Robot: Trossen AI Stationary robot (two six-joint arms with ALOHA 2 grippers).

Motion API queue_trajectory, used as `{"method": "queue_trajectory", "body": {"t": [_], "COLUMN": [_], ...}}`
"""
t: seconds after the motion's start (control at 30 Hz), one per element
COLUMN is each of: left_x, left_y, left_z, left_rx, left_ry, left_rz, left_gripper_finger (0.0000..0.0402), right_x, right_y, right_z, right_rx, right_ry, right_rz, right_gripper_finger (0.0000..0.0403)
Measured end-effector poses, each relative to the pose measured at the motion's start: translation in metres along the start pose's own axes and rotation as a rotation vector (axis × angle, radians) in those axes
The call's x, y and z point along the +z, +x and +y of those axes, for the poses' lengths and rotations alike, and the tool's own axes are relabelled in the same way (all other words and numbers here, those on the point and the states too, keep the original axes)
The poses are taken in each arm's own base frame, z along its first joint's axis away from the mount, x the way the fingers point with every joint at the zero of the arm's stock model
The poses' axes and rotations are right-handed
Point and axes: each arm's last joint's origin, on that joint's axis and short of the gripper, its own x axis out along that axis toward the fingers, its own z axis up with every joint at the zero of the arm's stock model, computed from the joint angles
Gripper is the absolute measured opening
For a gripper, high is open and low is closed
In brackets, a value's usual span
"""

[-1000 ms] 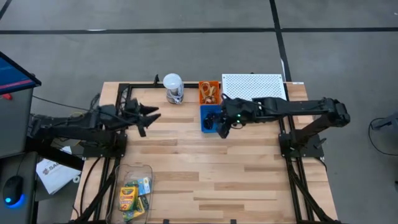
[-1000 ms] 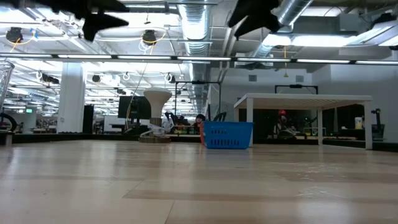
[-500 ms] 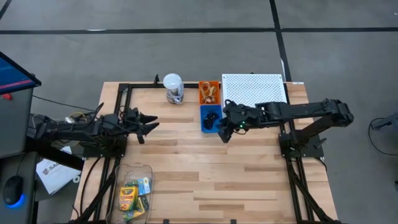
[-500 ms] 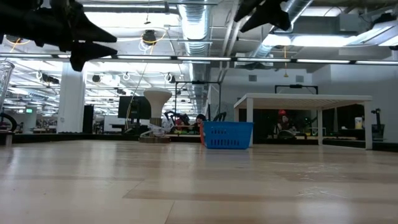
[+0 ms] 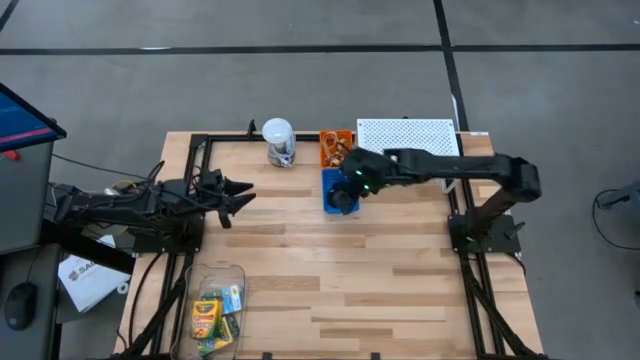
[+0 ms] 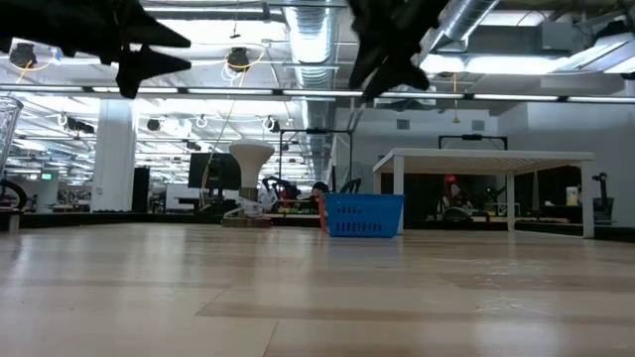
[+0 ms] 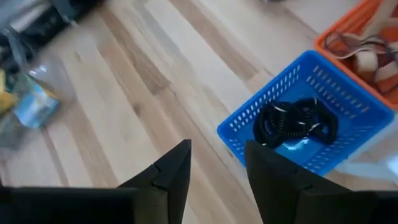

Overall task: Pick & Place Office Desk Supplies
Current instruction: Put the transparent bin on the shelf

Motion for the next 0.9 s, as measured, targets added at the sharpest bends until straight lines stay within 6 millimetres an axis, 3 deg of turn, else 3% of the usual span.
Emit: {"method": "queue_trajectory", "body": {"t": [0.23,0.43,0.57,0.73,0.9], "left_x": [0.015,0.016,0.016,0.016,0.016], "left_y": [-0.003,-0.003,-0.003,-0.003,-0.003], "left_z": [-0.005,-0.005,-0.006,-0.006,-0.007], "left_rx": [-0.02,-0.022,-0.03,-0.027,-0.027], "left_ry": [-0.013,-0.022,-0.025,-0.022,-0.022], "left_rz": [-0.039,-0.043,-0.04,-0.042,-0.041], "left_gripper_finger": [0.0173,0.0173,0.0173,0.0173,0.0173], "right_x": [0.064,0.097,0.089,0.058,0.027], "right_y": [0.021,0.03,0.041,0.051,0.055], "right_z": [-0.015,-0.026,-0.025,0.007,0.04], "right_rx": [-0.085,-0.19,-0.165,-0.122,-0.111], "right_ry": [-0.061,-0.108,-0.162,-0.327,-0.47], "right_rz": [0.031,0.129,0.271,0.399,0.383], "right_gripper_finger": [0.0148,0.0148,0.0148,0.0148,0.0148]}}
